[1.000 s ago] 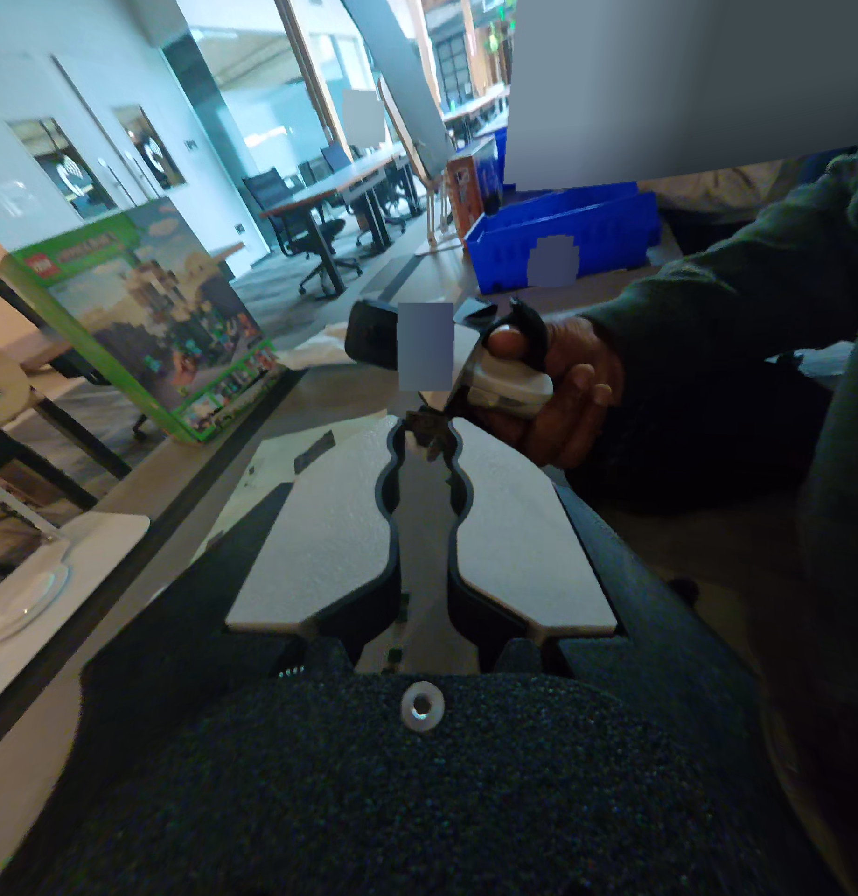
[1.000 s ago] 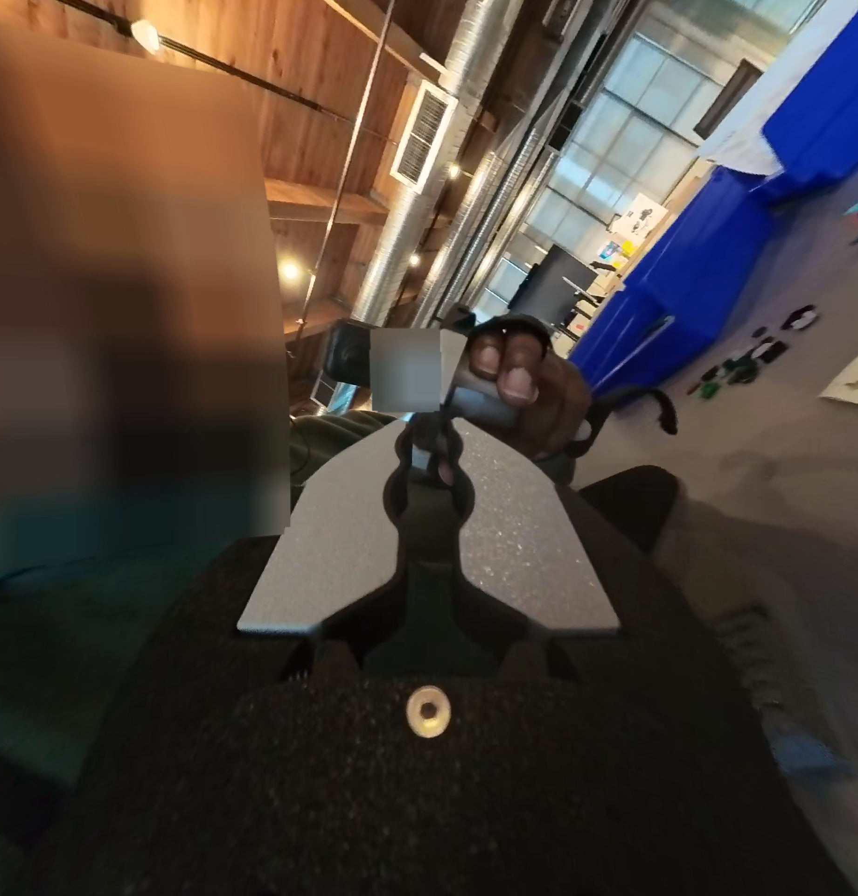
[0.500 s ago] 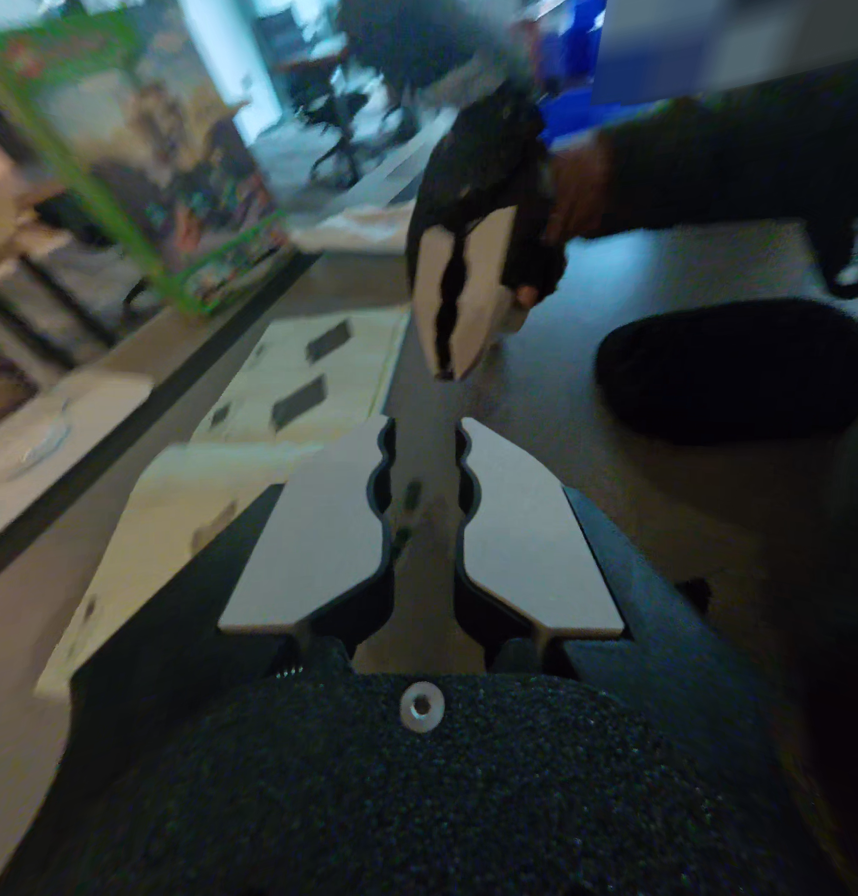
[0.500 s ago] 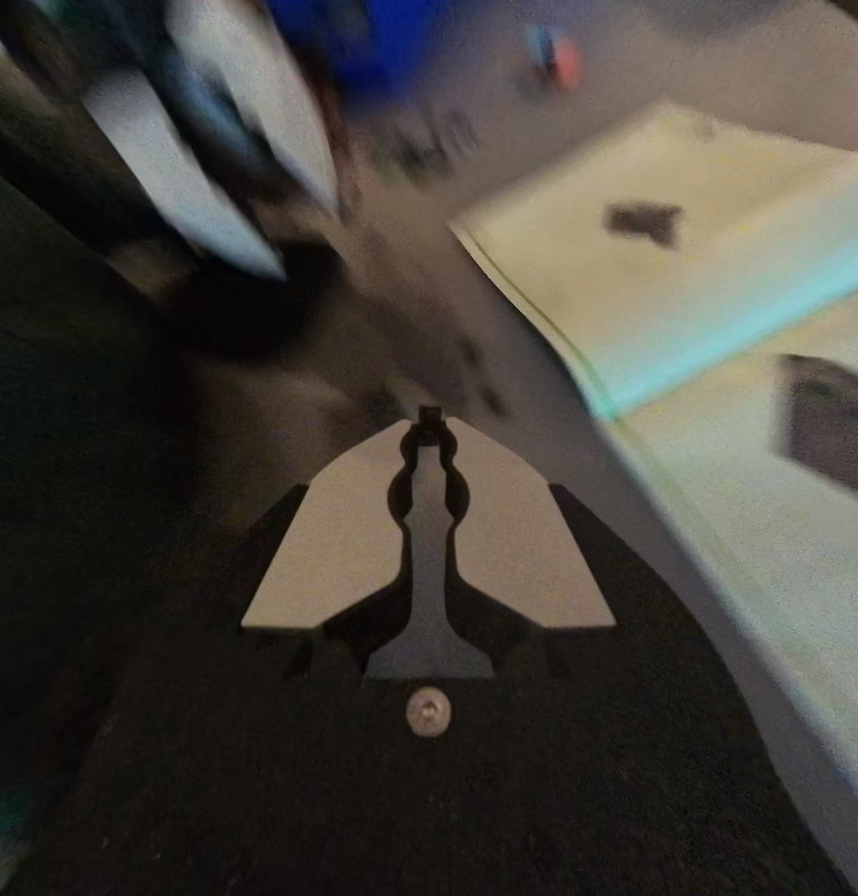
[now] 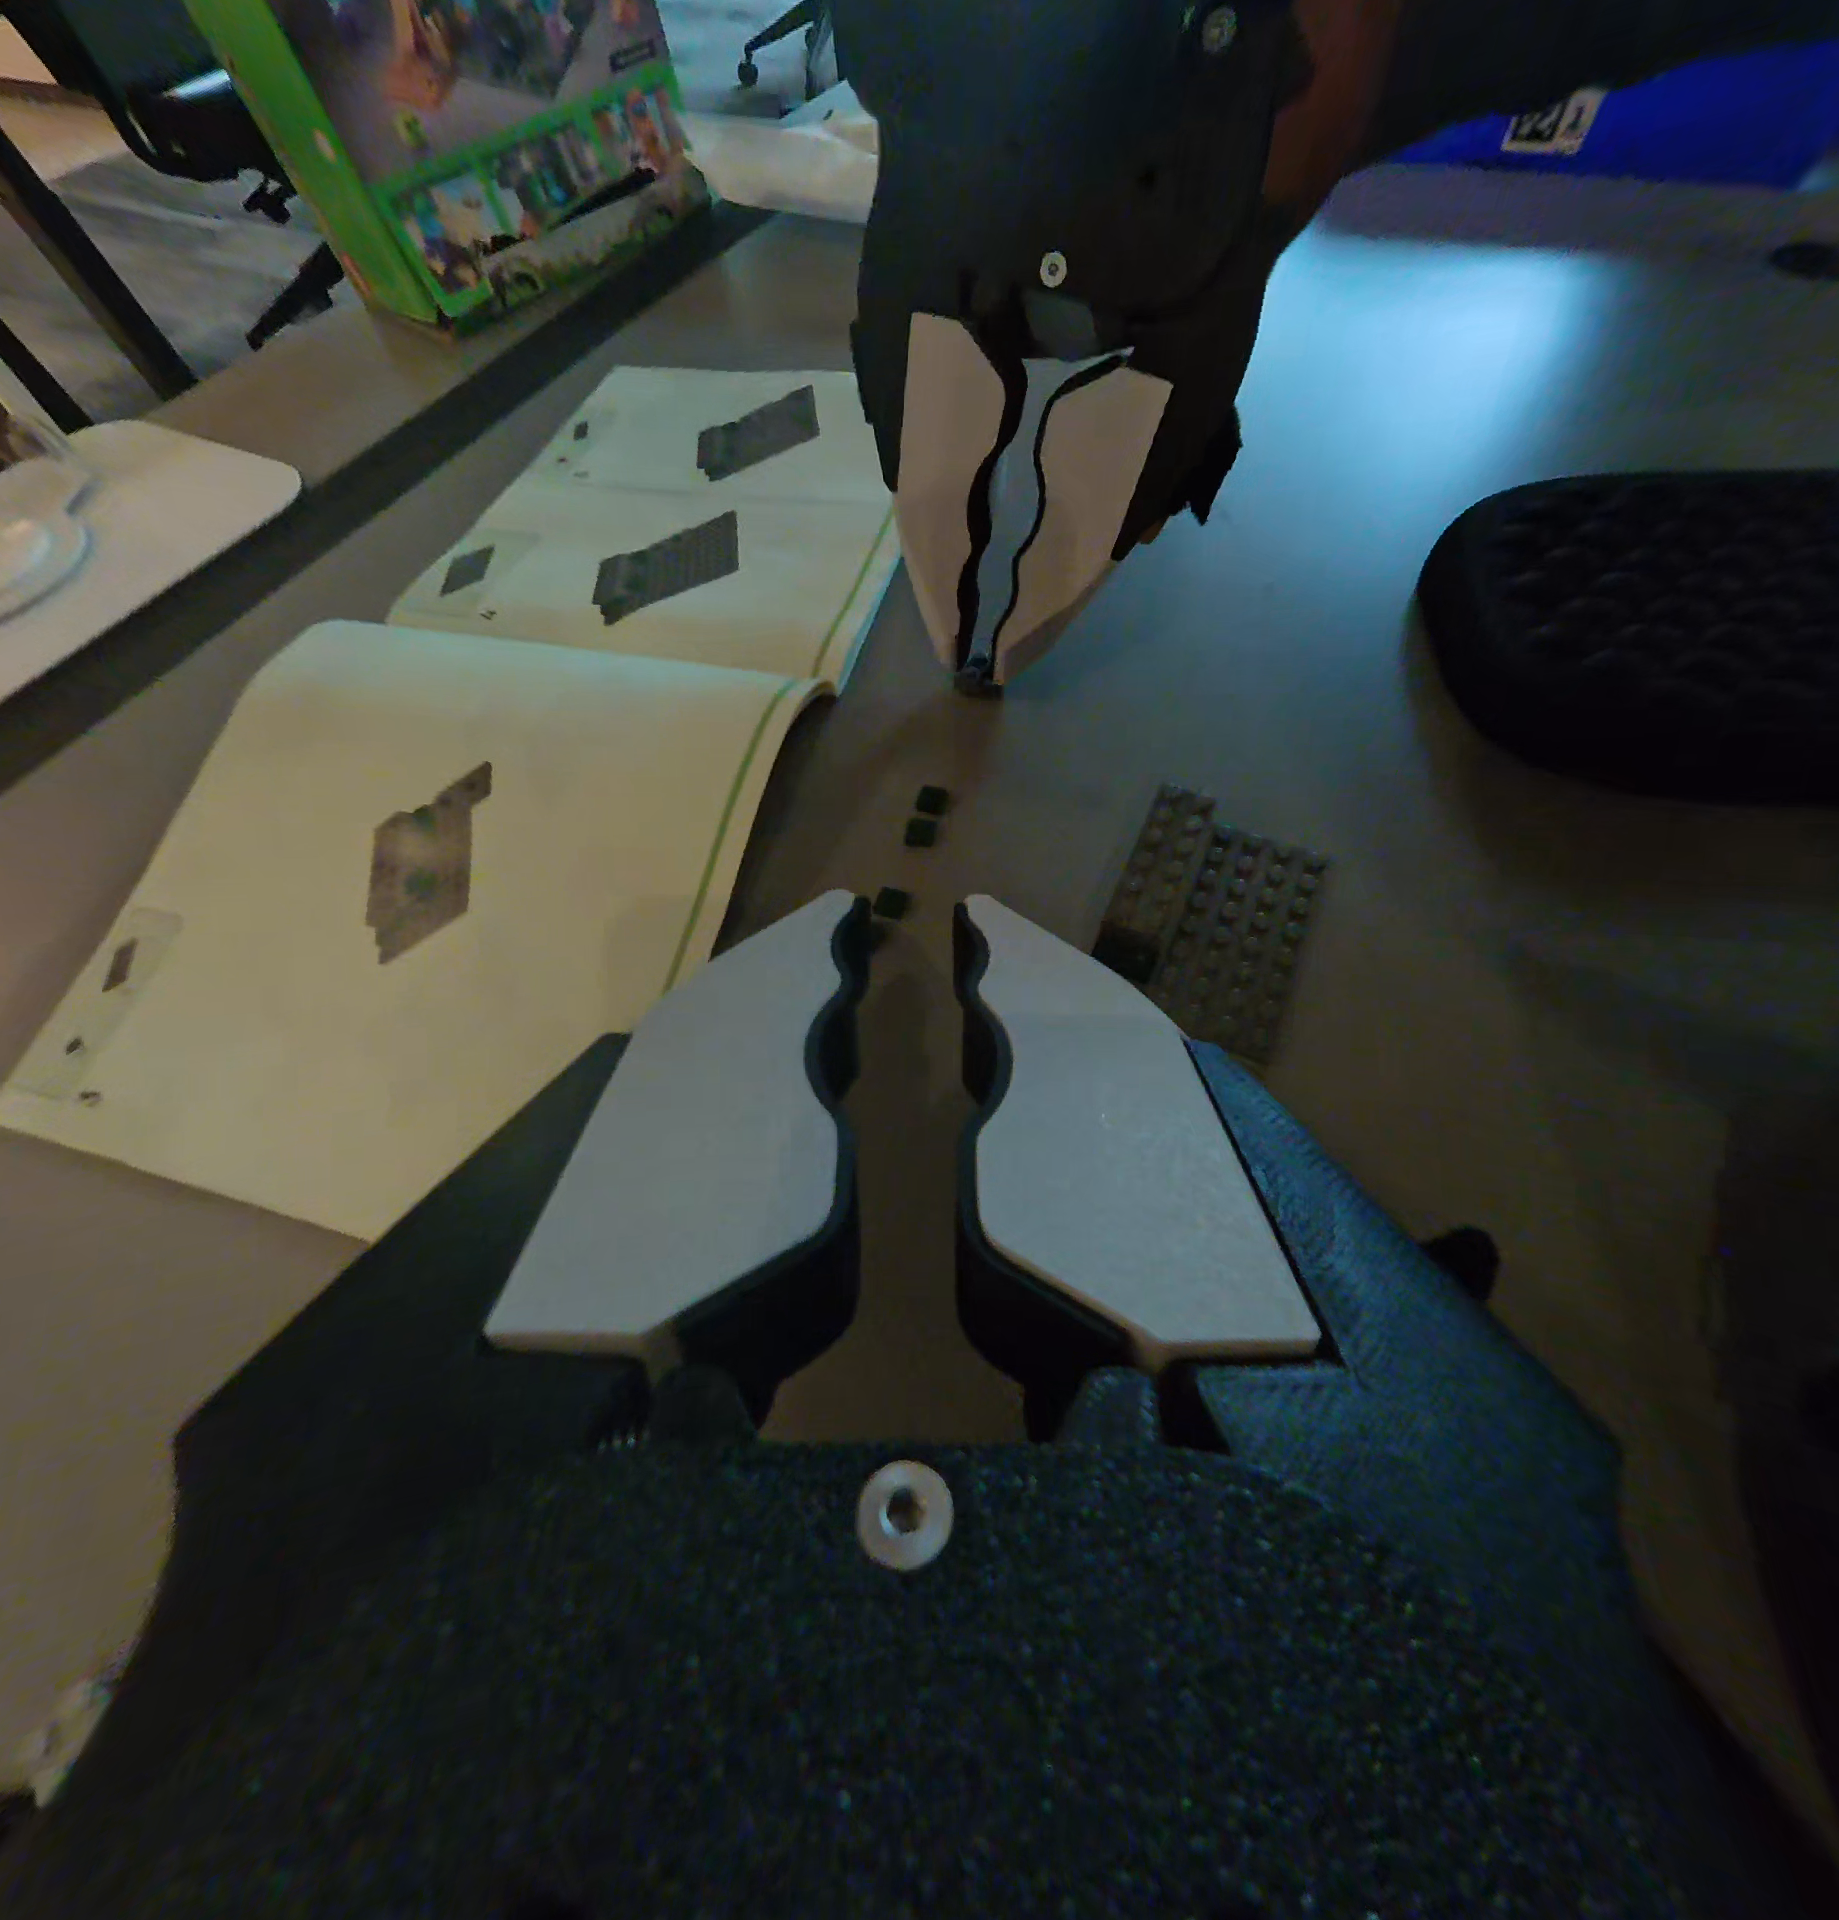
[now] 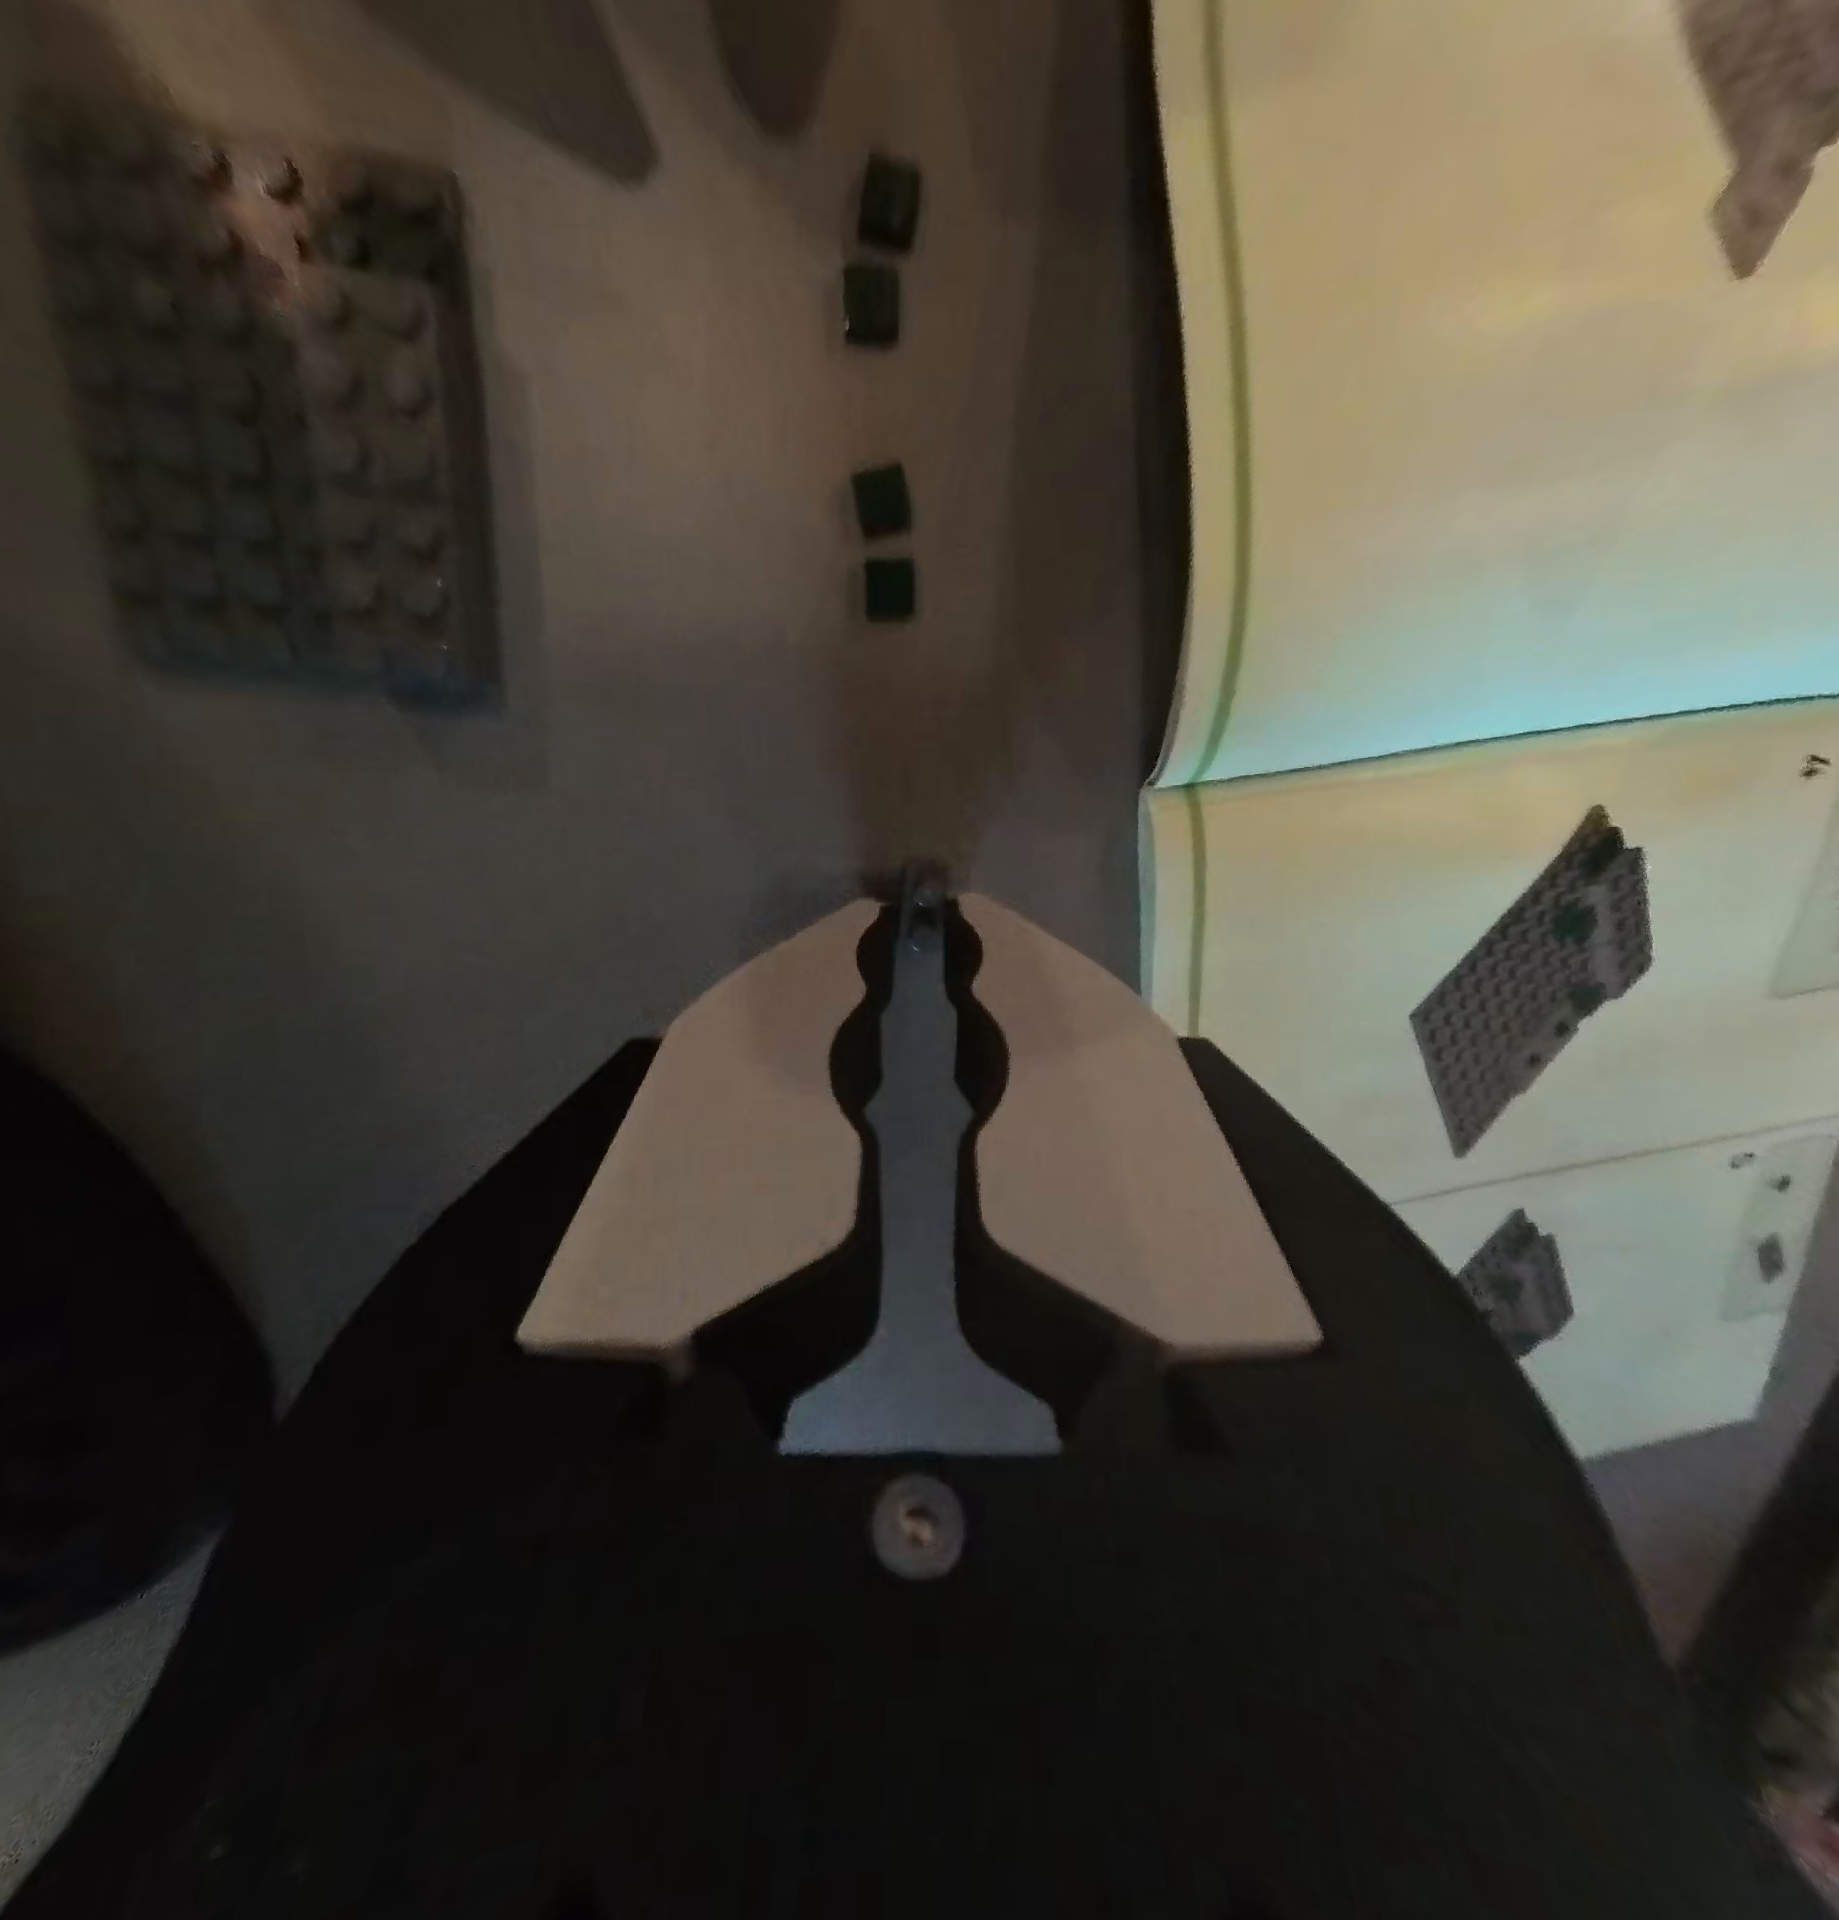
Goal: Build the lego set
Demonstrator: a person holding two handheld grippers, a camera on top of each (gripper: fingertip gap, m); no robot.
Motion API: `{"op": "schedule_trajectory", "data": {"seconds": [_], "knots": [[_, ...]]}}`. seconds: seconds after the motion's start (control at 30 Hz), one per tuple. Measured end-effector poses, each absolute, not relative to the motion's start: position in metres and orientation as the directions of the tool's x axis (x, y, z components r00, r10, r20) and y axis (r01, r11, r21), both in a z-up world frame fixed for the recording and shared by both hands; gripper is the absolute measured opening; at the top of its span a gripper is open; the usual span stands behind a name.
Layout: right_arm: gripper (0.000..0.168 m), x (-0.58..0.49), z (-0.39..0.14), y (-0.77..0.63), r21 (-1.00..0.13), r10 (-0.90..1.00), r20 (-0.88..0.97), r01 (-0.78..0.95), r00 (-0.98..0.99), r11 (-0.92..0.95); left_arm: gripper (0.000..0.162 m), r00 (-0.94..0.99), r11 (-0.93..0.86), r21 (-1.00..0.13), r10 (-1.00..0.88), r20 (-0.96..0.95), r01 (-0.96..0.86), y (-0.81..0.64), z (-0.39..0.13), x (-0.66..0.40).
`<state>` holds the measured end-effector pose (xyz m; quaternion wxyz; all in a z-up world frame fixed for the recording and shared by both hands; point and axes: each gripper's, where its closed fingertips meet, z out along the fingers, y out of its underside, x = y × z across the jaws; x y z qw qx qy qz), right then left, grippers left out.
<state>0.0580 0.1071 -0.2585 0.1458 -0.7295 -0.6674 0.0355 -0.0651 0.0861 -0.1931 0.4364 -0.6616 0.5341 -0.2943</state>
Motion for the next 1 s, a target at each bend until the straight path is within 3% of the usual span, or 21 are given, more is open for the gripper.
{"op": "schedule_trajectory", "data": {"seconds": [0.37, 0.67, 0.77, 0.87, 1.0], "knots": [[0.012, 0.056, -0.257, 0.107, -0.285, 0.986, 0.1, 0.953, 0.135, -0.102, 0.015, 0.243, -0.07, -0.894, -0.969, -0.044, -0.443, 0.085, -0.197, -0.064], [0.013, 0.044, -0.212, 0.095, -0.606, 0.904, 0.108, 0.748, 0.415, -0.271, 0.001, 0.282, -0.123, -0.881, -0.959, -0.012, -0.456, 0.088, -0.201, -0.069], [0.004, 0.038, -0.201, 0.072, -0.703, 0.874, 0.086, 0.65, 0.479, -0.288, 0.002, 0.246, -0.11, -0.871, -0.969, -0.013, -0.479, 0.08, -0.202, -0.066], [0.0, 0.031, -0.205, 0.043, -0.747, 0.87, 0.039, 0.592, 0.492, -0.301, 0.013, 0.181, -0.085, -0.853, -0.983, -0.011, -0.516, 0.066, -0.204, -0.063], [0.029, 0.023, -0.227, 0.018, -0.742, 0.869, 0.038, 0.596, 0.494, -0.307, 0.029, 0.052, -0.024, -0.802, -0.999, -0.008, -0.596, 0.04, -0.216, -0.06]]}}
